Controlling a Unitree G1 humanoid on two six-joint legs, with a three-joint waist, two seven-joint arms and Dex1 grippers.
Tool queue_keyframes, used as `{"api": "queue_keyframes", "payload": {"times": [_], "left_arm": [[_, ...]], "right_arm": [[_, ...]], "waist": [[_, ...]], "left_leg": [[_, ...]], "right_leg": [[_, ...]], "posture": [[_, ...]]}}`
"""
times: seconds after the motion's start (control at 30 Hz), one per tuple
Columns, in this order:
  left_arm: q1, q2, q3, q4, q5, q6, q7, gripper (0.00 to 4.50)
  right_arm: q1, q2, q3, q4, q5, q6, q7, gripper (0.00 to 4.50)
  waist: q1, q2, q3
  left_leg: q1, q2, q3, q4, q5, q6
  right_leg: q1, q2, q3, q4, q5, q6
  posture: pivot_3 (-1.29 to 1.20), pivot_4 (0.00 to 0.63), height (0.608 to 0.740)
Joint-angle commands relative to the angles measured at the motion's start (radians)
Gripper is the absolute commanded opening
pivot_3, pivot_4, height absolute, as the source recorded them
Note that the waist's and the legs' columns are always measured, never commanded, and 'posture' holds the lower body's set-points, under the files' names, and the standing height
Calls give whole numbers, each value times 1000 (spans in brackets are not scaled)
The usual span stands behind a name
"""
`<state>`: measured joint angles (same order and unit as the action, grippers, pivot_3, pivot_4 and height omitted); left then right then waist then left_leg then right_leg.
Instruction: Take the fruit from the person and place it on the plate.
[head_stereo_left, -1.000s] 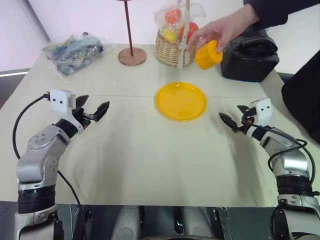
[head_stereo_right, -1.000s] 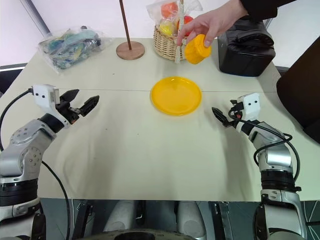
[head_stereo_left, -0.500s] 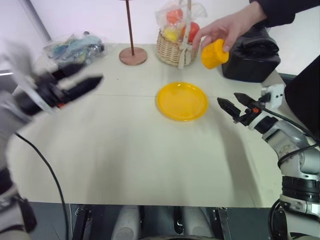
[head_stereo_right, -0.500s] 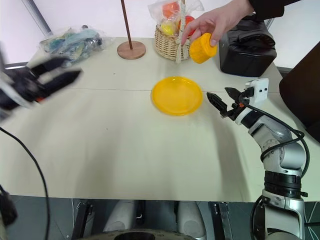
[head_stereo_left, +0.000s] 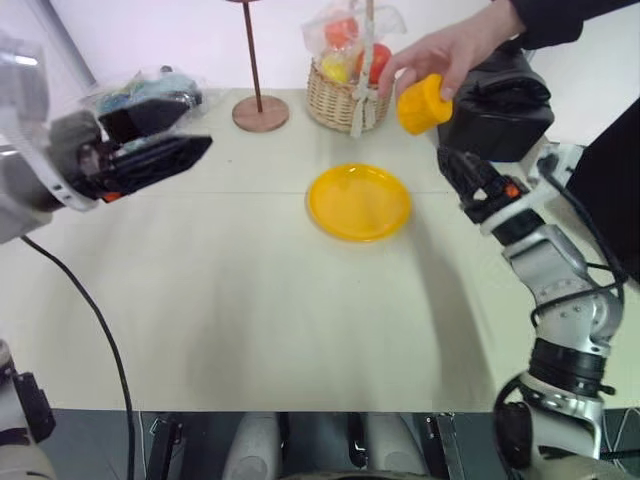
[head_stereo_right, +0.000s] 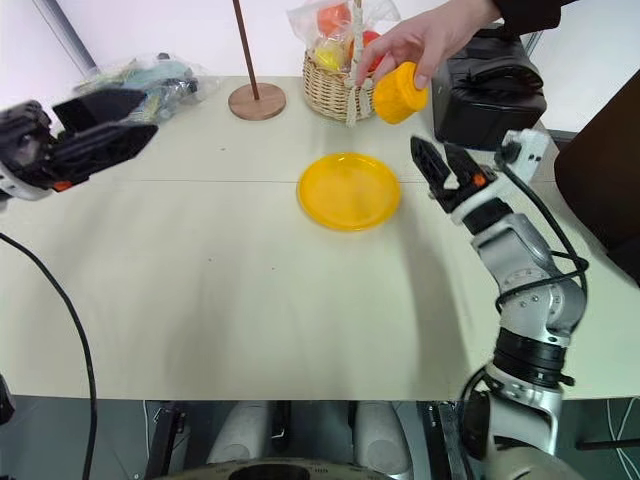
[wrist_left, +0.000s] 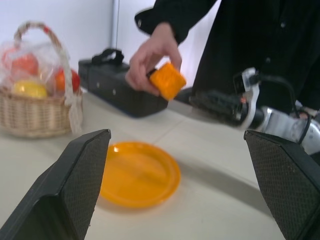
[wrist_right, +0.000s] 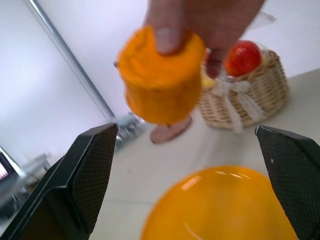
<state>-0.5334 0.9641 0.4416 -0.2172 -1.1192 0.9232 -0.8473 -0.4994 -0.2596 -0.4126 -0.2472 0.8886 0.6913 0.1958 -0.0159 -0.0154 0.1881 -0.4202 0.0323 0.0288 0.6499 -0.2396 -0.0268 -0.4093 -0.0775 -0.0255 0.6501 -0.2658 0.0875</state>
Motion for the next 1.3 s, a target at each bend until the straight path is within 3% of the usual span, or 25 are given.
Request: {"api": "queue_keyframes", "payload": {"times": [0.03,0.6,0.67,0.77,0.8,1.0,1.17,1.3], "left_arm": [[6,45,13,-23,27,-17,-39,4500],[73,52,49,-69,31,-7,-27,4500],[77,52,50,-71,29,-8,-23,4500],[81,52,52,-72,27,-10,-18,4500],[82,51,52,-73,26,-10,-17,4500],[99,47,38,-73,55,-24,-16,4500],[241,82,-31,-93,222,-91,-50,4500],[344,63,-41,-120,285,-123,-51,4500]], "right_arm": [[-39,29,25,-34,14,-10,-61,4480],[-210,50,94,178,-90,-144,-18,4480],[-217,51,93,182,-91,-151,-7,3954],[-215,45,97,173,-92,-149,4,2665],[-213,44,97,170,-93,-148,6,2520],[-208,26,134,185,-143,-145,23,2519],[-157,24,313,294,-306,-176,127,2519],[-170,71,410,498,-438,-298,199,2519]], "waist": [[2,0,0],[0,0,0],[1,0,0],[1,0,0],[1,0,0],[0,0,0],[-6,1,0],[-5,1,0]], "left_leg": [[0,0,0,0,0,0],[-1,0,0,0,0,0],[-1,0,0,0,0,0],[-1,0,0,0,0,0],[-1,0,0,0,0,0],[-1,0,0,0,0,0],[0,0,1,-2,0,0],[-1,0,2,-3,0,0]], "right_leg": [[0,0,0,0,0,0],[-1,-1,0,0,0,0],[-1,-1,0,0,0,0],[-1,-1,0,0,0,0],[-1,-1,0,0,0,0],[-1,-1,0,0,0,0],[-2,0,1,0,0,0],[-4,0,2,0,0,-1]], "posture": [[0,150,740],[0,150,740],[0,150,740],[0,150,740],[0,150,740],[0,150,740],[0,150,740],[0,150,740]]}}
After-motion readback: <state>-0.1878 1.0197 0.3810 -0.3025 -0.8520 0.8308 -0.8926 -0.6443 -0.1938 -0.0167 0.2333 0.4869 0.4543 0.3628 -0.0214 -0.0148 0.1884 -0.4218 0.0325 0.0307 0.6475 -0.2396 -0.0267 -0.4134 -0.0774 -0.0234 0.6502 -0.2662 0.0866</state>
